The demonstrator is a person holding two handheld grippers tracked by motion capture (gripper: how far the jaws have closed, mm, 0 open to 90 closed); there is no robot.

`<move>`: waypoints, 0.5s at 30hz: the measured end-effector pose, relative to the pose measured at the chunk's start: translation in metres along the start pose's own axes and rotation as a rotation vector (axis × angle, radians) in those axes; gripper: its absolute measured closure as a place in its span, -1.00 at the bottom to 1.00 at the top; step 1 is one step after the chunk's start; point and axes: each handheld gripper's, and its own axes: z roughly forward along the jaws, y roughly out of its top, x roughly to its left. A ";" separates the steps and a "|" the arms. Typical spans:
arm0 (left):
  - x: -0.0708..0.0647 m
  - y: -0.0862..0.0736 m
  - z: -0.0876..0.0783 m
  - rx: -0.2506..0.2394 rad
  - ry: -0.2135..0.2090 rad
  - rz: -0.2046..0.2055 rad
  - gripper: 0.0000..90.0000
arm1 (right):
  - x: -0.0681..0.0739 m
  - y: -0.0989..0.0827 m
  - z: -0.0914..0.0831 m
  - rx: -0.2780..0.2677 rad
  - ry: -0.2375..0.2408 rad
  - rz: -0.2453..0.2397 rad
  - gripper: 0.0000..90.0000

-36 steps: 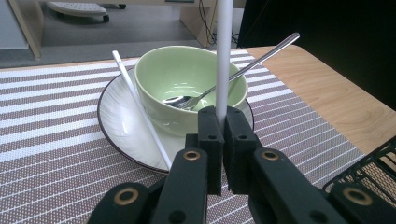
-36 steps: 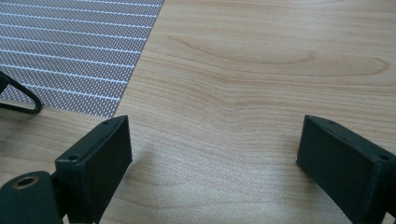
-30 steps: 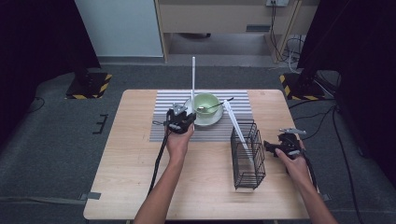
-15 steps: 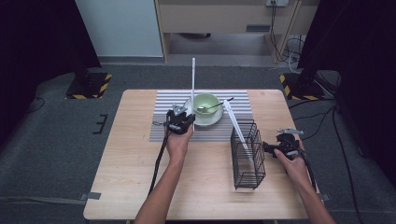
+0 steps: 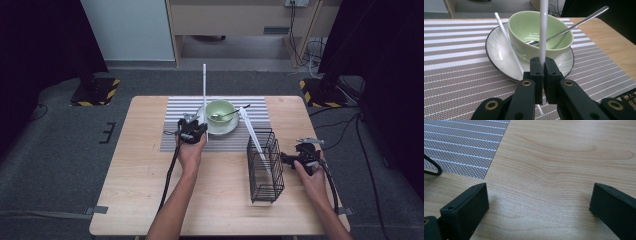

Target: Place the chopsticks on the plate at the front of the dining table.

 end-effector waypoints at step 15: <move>0.008 -0.004 0.004 0.044 0.034 -0.041 0.92 | 0.001 0.000 0.000 0.002 -0.007 0.009 -0.97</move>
